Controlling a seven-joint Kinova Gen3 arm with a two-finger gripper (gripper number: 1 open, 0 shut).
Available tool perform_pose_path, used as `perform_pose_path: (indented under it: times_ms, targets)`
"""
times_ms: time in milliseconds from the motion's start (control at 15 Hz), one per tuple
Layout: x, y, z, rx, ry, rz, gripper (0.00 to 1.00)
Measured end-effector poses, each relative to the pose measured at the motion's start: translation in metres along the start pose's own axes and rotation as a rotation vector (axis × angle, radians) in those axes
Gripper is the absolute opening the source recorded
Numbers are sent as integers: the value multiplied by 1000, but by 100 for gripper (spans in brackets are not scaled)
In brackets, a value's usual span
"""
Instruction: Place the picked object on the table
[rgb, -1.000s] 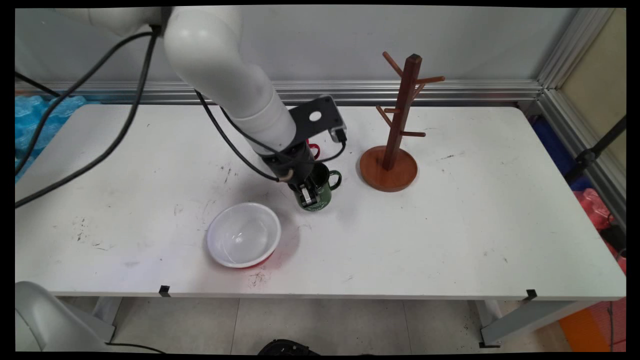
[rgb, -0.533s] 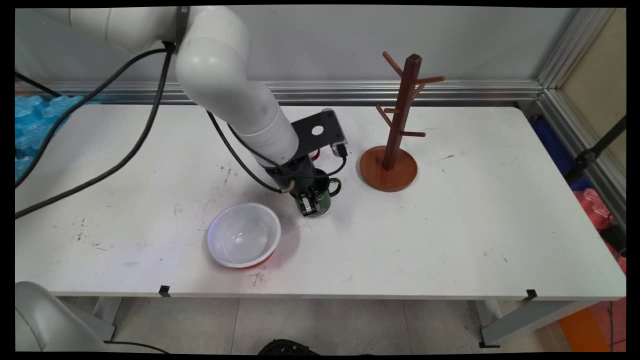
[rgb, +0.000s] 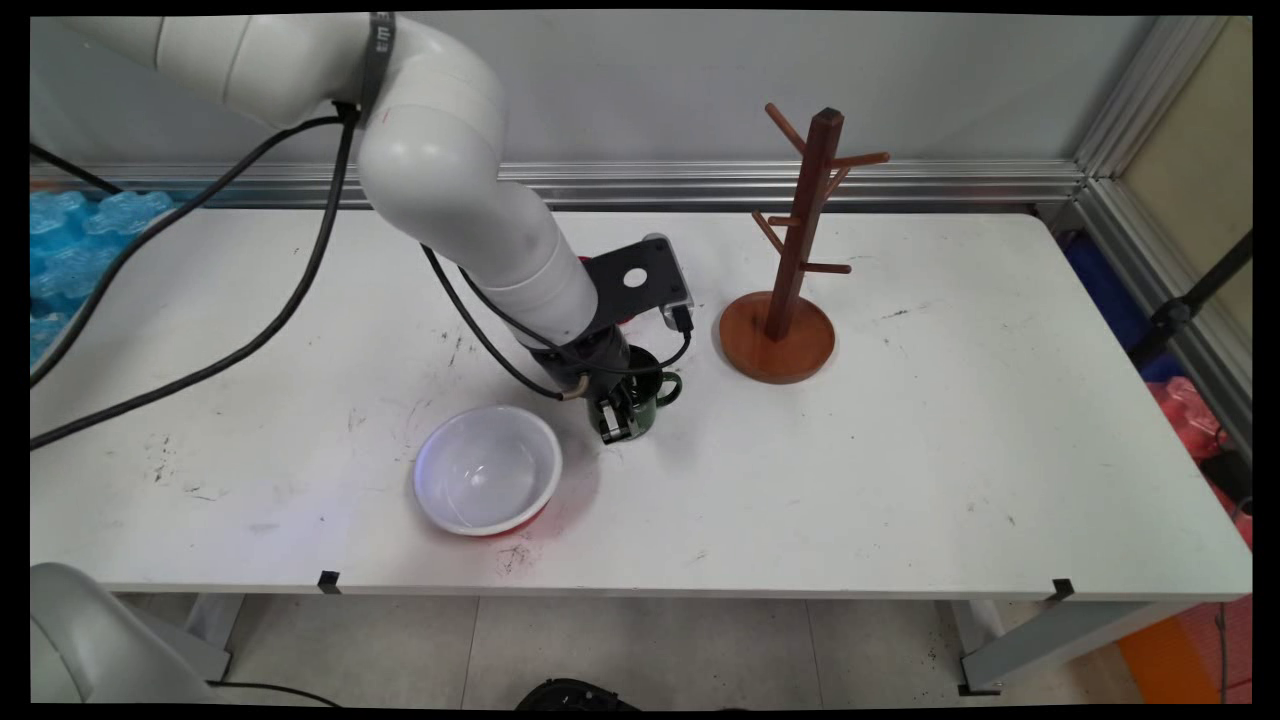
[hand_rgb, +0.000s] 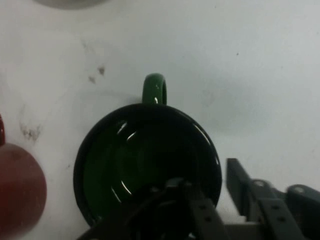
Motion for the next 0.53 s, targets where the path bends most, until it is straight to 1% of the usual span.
perform_pose_path:
  times_ms: [333, 533]
  targets:
    - [-1, 3, 1, -3, 5, -1, 100]
    - [1, 3, -4, -6, 22, -2, 100]
